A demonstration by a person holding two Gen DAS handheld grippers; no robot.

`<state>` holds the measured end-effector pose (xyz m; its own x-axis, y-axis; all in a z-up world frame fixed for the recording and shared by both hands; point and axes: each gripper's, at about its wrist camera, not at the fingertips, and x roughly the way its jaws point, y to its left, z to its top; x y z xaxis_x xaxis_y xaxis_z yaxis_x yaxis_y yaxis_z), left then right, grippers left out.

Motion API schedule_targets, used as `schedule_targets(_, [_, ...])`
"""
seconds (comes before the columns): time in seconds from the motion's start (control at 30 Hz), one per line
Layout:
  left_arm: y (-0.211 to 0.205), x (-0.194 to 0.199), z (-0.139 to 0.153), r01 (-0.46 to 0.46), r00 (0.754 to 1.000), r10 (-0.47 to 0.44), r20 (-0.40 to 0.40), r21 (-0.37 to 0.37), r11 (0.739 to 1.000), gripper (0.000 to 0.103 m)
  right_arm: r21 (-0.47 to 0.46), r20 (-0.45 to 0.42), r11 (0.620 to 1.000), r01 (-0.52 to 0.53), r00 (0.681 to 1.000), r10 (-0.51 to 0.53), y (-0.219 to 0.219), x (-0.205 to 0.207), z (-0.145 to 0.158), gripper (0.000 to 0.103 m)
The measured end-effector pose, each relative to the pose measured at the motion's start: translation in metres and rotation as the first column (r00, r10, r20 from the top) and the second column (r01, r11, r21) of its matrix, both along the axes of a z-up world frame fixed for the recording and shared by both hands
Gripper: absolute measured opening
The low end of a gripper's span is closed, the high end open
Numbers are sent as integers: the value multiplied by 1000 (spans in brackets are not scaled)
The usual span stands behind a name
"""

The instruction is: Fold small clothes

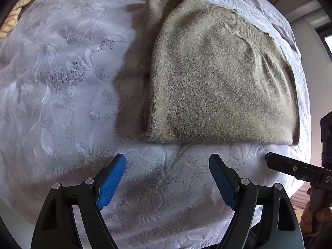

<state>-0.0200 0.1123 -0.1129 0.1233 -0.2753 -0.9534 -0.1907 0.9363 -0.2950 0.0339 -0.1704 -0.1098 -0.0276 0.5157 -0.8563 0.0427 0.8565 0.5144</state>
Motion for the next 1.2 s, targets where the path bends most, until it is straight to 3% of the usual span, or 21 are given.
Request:
schedule_targets(0.37, [-17, 6, -2, -48, 999, 49, 6, -100, 994, 83, 66, -29, 996, 65, 998, -64, -16, 6, -12, 70])
schedule_targets(0.83, [-22, 8, -9, -78, 997, 80, 7, -113, 991, 83, 208, -67, 958, 195, 980, -185, -29, 7, -25, 71])
schedule_targets(0.93, [-14, 2, -8, -125, 991, 130, 17, -171, 977, 83, 248, -61, 947, 204, 979, -195, -27, 11, -29, 72])
schedule_targets(1.03, [-1, -6, -11, -177, 983, 186, 8, -264, 948, 83, 295, -69, 927, 230, 973, -219, -25, 13, -36, 72])
schedule_targets(1.2, [9, -11, -17, -234, 968, 250, -7, -383, 894, 83, 391, -106, 862, 323, 946, -307, -30, 16, -49, 72])
